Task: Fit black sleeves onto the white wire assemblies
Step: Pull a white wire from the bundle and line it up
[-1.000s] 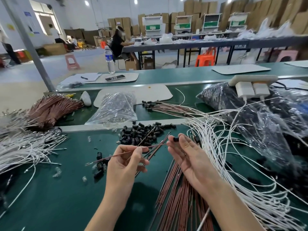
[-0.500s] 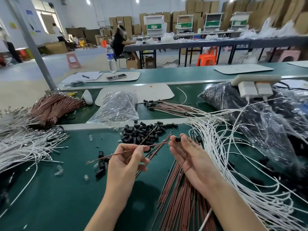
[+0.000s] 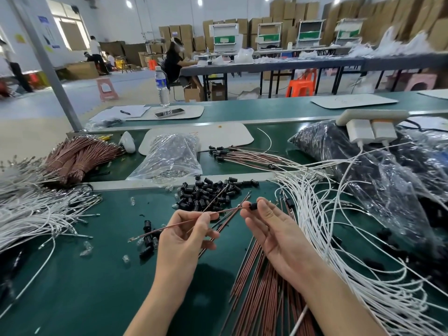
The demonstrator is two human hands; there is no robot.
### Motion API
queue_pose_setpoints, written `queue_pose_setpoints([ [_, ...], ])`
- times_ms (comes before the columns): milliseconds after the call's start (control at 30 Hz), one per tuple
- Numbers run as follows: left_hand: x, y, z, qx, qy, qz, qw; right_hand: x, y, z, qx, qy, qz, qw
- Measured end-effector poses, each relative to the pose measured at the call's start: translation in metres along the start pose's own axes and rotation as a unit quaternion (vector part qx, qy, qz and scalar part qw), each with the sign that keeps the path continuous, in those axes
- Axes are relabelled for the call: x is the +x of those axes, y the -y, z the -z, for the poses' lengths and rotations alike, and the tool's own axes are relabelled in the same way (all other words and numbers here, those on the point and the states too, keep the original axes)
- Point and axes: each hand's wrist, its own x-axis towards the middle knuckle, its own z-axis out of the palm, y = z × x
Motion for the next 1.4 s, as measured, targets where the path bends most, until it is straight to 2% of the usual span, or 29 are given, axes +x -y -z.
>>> queue_pose_setpoints([
  [200,-0.004,0.003,-0.004,-0.009,0.056,0.019,0.998,-0.001,-0.008,-0.001,-0.049,0.027,-0.008,0.998],
  [367,-0.006,0.005,-0.008,-0.008,0.084,0.028,0.996,-0.001,-0.017,-0.003,-0.147,0.057,0.022,0.987],
  [533,-0.001,-0.001,-0.002,-0.070,0.017,0.052,0.996,0.002,-0.003,0.002,-0.077,0.002,0.064,0.995],
  [633,0.000,-0.002,0.001,-0.083,0.010,0.061,0.995,0.002,0.002,0.004,-0.055,-0.006,0.064,0.996],
  [867,-0.007,0.004,-0.010,-0.009,0.106,0.047,0.993,0.000,-0.017,-0.001,-0.157,0.064,0.044,0.985],
  [1000,-0.008,0.006,-0.005,0.051,0.089,0.020,0.995,-0.002,0.011,0.003,-0.049,0.012,0.103,0.993],
  [1100,-0.012,0.006,-0.004,0.143,0.081,-0.015,0.986,-0.010,0.038,0.010,0.016,-0.032,0.172,0.984],
  [1167,-0.015,0.004,-0.010,0.211,0.104,-0.040,0.971,-0.013,0.048,0.015,0.047,-0.067,0.215,0.973],
  [1233,-0.014,0.000,-0.028,0.263,0.158,-0.057,0.950,-0.015,0.055,0.019,0.040,-0.124,0.280,0.951],
  [1333,-0.007,-0.004,-0.074,0.356,0.226,-0.092,0.902,-0.015,0.063,0.024,-0.018,-0.217,0.390,0.895],
  [1400,0.003,-0.005,-0.108,0.415,0.243,-0.091,0.872,-0.016,0.065,0.027,-0.013,-0.244,0.420,0.874],
])
